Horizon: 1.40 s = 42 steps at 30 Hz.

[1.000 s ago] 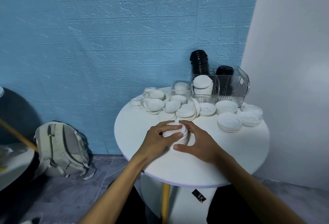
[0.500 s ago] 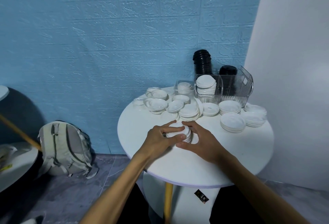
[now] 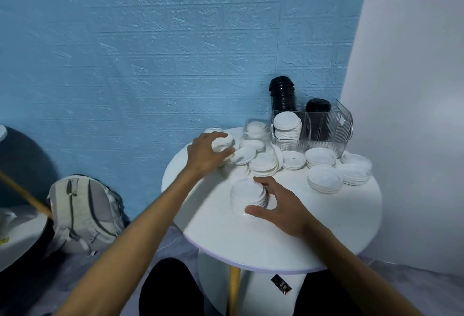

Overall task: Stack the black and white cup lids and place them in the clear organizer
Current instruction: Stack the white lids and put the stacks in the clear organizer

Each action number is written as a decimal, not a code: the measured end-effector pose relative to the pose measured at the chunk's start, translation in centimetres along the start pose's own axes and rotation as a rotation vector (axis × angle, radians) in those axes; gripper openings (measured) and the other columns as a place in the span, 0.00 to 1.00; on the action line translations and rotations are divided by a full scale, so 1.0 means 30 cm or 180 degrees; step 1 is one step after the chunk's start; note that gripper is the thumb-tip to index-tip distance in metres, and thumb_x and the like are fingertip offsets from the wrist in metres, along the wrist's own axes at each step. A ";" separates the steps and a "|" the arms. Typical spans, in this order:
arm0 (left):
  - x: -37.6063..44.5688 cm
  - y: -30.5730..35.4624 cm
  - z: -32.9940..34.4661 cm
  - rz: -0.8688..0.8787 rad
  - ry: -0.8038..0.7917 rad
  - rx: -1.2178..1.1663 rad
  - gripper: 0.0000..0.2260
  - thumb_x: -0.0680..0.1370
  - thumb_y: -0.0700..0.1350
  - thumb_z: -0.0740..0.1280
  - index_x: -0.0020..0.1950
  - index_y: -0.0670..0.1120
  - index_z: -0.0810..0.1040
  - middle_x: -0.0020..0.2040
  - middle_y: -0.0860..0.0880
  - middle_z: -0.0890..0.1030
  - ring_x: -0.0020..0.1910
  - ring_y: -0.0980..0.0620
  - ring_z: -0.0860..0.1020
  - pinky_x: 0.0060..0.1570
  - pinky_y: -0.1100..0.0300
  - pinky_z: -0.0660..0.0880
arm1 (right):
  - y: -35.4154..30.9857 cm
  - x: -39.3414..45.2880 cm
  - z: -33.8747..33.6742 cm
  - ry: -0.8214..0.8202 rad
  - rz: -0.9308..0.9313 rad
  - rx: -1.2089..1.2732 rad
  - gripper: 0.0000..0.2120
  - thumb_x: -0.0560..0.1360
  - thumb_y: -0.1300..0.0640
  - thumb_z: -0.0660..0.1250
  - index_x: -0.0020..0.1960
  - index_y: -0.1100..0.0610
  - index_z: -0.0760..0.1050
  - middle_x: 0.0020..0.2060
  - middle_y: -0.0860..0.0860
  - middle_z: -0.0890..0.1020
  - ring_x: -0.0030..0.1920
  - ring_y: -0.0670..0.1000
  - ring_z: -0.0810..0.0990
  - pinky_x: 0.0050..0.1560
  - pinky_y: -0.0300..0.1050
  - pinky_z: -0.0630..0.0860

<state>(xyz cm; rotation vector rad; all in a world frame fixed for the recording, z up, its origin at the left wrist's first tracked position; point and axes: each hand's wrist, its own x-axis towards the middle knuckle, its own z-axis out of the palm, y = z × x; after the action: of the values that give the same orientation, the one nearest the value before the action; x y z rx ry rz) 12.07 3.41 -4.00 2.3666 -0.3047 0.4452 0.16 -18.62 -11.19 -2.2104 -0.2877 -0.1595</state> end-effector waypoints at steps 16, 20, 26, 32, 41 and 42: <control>0.172 -0.059 0.075 0.0068 -0.1154 0.1110 0.32 0.71 0.61 0.76 0.74 0.61 0.71 0.74 0.54 0.73 0.74 0.49 0.71 0.71 0.54 0.67 | 0.004 0.003 -0.003 -0.0030 0.0049 0.0009 0.35 0.64 0.30 0.76 0.67 0.37 0.68 0.62 0.32 0.77 0.64 0.35 0.74 0.68 0.41 0.70; 0.179 -0.025 0.022 0.0232 -0.0790 0.0548 0.45 0.58 0.70 0.78 0.73 0.61 0.71 0.66 0.47 0.78 0.66 0.47 0.76 0.65 0.52 0.72 | 0.005 0.000 -0.002 -0.0024 0.0057 0.0006 0.35 0.64 0.31 0.76 0.67 0.37 0.68 0.62 0.33 0.77 0.64 0.35 0.74 0.68 0.42 0.70; 0.006 0.115 -0.056 0.0515 -0.0593 -0.1406 0.33 0.60 0.52 0.86 0.58 0.55 0.72 0.56 0.41 0.78 0.44 0.52 0.78 0.47 0.52 0.79 | 0.001 0.000 -0.001 -0.0012 0.0051 0.0009 0.36 0.64 0.30 0.76 0.68 0.37 0.68 0.62 0.33 0.77 0.64 0.35 0.74 0.69 0.44 0.70; -0.239 0.107 0.022 0.0207 -0.0376 -0.2064 0.35 0.56 0.59 0.84 0.54 0.50 0.71 0.49 0.50 0.80 0.45 0.56 0.75 0.49 0.55 0.76 | -0.012 -0.004 -0.007 -0.0016 -0.0035 0.0024 0.33 0.67 0.34 0.77 0.68 0.37 0.69 0.61 0.32 0.78 0.63 0.34 0.75 0.68 0.44 0.72; -0.374 0.066 0.130 -0.0211 -0.0366 -0.1751 0.31 0.55 0.61 0.83 0.48 0.53 0.71 0.45 0.53 0.82 0.42 0.53 0.76 0.41 0.54 0.76 | 0.003 0.006 -0.002 0.0006 -0.0023 0.0140 0.33 0.64 0.36 0.79 0.65 0.38 0.70 0.60 0.34 0.81 0.61 0.39 0.79 0.65 0.51 0.75; -0.374 0.067 0.127 -0.0161 -0.0384 -0.1704 0.29 0.56 0.60 0.83 0.49 0.54 0.73 0.46 0.54 0.82 0.44 0.54 0.78 0.43 0.55 0.77 | 0.006 0.007 0.000 0.0008 -0.0025 0.0155 0.34 0.64 0.36 0.79 0.66 0.38 0.70 0.60 0.35 0.81 0.62 0.39 0.79 0.65 0.51 0.75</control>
<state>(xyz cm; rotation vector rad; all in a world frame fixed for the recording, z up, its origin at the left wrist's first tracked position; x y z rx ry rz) 2.03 0.42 -9.90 1.8733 -0.3668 0.1668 0.42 -18.70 -11.28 -2.1609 -0.2961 -0.1580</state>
